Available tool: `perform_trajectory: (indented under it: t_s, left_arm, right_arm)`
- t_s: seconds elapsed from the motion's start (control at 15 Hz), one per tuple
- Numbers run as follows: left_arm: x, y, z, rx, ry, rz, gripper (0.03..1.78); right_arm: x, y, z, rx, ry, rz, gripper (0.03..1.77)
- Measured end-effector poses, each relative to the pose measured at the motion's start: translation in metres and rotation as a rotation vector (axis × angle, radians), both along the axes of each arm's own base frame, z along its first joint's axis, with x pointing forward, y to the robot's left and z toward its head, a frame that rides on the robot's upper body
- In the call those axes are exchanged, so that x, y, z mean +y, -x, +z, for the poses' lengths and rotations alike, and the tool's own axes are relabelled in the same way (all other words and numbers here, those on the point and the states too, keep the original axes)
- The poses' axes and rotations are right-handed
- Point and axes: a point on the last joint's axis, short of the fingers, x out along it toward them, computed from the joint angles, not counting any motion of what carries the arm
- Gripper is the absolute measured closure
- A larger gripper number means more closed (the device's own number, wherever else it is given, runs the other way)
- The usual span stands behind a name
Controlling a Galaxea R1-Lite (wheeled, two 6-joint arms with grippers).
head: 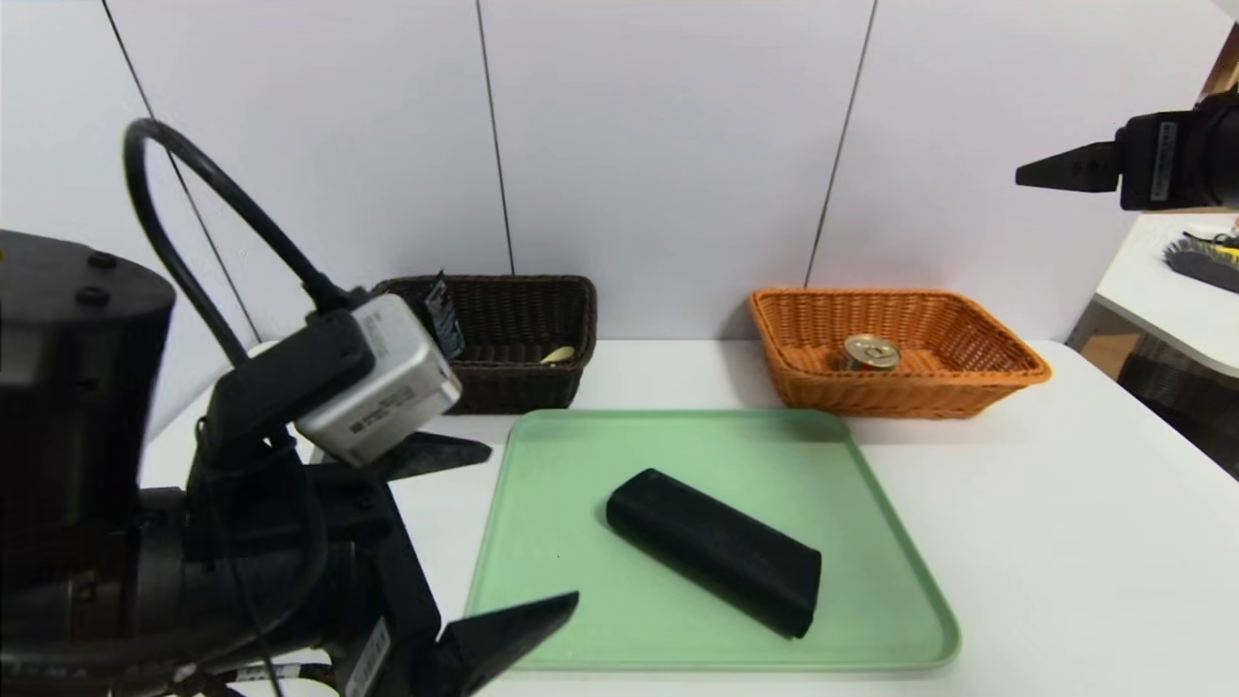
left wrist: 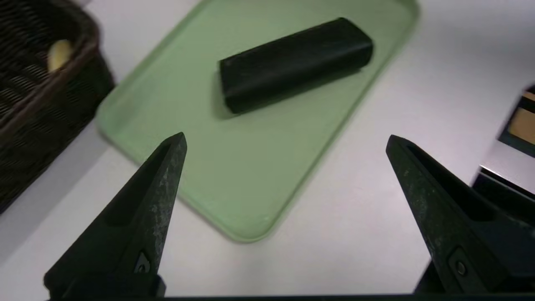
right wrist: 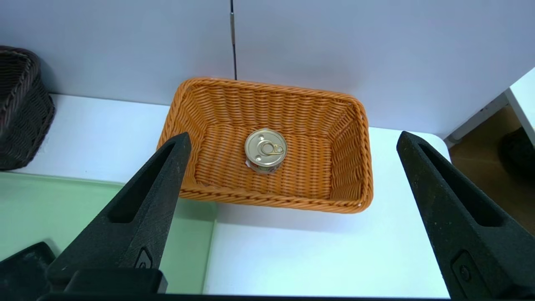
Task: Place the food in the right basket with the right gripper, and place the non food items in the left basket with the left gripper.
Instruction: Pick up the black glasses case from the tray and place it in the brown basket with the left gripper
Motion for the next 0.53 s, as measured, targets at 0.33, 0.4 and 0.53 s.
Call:
perform_trajectory:
  t_s: [0.33, 0.4, 0.53]
  left_arm:
    - [-0.033, -0.021, 0.022, -0.101, 0.064, -0.279, 0.12]
    - [-0.038, -0.024, 0.027, -0.128, 0.065, -0.325, 0.12]
    - [-0.042, -0.027, 0.037, -0.163, 0.053, -0.371, 0.12]
  right_arm:
    - [-0.004, 0.020, 0.002, -0.017, -0.033, -0.013, 0.11]
    - [-0.004, 0.024, 0.004, -0.025, -0.035, -0.011, 0.11]
    - [-0.004, 0.029, 0.008, -0.046, -0.039, -0.005, 0.11]
